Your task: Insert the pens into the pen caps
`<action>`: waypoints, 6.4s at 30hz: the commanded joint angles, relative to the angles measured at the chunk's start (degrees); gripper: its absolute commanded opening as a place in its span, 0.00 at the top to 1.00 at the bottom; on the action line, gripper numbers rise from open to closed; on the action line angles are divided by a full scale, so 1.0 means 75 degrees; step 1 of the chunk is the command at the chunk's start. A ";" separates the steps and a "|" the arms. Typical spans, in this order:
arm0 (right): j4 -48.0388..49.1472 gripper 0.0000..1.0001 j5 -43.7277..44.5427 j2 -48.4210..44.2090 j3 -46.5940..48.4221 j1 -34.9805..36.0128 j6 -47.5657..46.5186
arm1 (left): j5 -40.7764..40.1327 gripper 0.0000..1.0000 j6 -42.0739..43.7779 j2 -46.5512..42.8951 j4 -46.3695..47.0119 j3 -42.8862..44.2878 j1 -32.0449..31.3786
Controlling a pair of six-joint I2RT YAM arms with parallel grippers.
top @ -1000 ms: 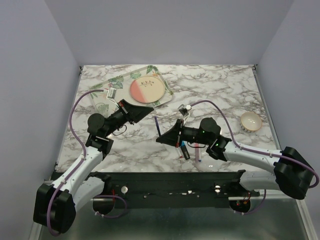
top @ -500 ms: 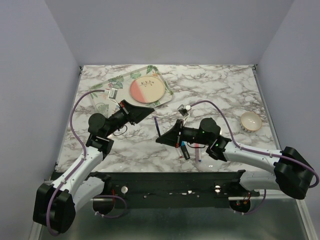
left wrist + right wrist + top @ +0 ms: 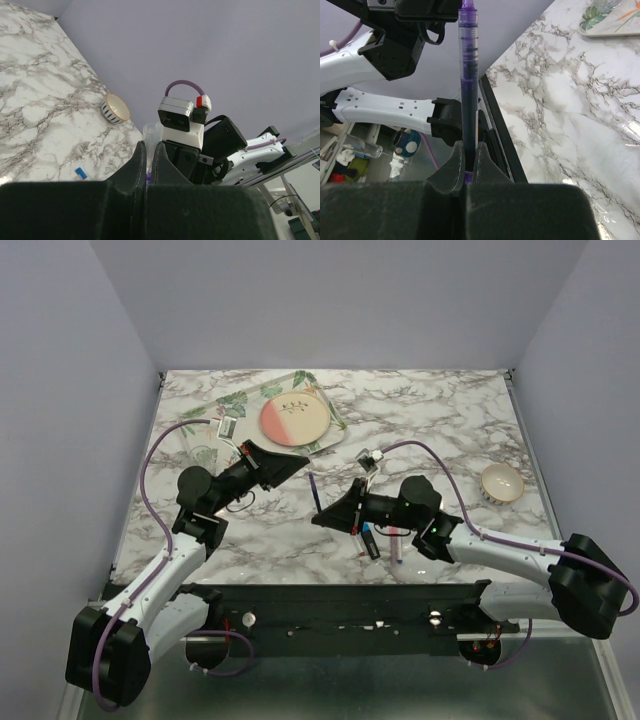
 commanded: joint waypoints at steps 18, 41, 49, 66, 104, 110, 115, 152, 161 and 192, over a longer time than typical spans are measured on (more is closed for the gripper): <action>-0.1022 0.99 0.0782 -0.0435 0.0733 0.0081 -0.0694 | 0.0478 1.00 0.0480 -0.0093 -0.0245 -0.0127 -0.0460; -0.1563 0.99 0.1697 -0.1689 0.1003 0.0070 -0.2312 | 0.0806 0.83 0.1066 -0.0081 -0.1464 0.0681 -0.1363; -0.1645 0.99 0.1076 -0.1970 0.0933 0.0070 -0.2254 | 0.0326 0.34 0.1628 -0.0468 -0.2283 0.1430 -0.1363; -0.1867 0.99 0.0607 -0.2299 0.0640 0.0070 -0.1855 | 0.0548 0.23 0.2929 0.0411 -0.2999 0.3458 -0.1363; -0.2008 0.99 0.2891 -0.2017 0.2748 -0.0047 -0.3507 | 0.0724 1.00 0.0069 0.1079 -0.0175 0.0553 -0.2347; -0.2500 0.99 0.2763 -0.1760 0.3873 -0.0597 -0.3777 | 0.0245 1.00 0.0503 0.1079 -0.0619 0.0224 -0.3213; -0.2618 0.99 0.2529 -0.1514 0.4471 -0.1195 -0.3719 | -0.0061 1.00 0.0586 0.1114 -0.0516 -0.0067 -0.3706; -0.3507 0.16 -0.0379 -0.3878 0.0055 -0.1770 -0.1973 | -0.0633 1.00 0.2483 0.2156 -0.4439 0.3200 -0.1610; -0.4632 0.09 0.0922 -0.5591 -0.0427 -0.1770 -0.1445 | -0.2754 1.00 0.1280 0.3152 -0.4407 0.1691 -0.1621; -0.5663 0.09 0.1578 -0.4736 0.0299 -0.1770 -0.1527 | -0.4326 0.34 0.1521 0.4259 -0.5175 0.2122 -0.2430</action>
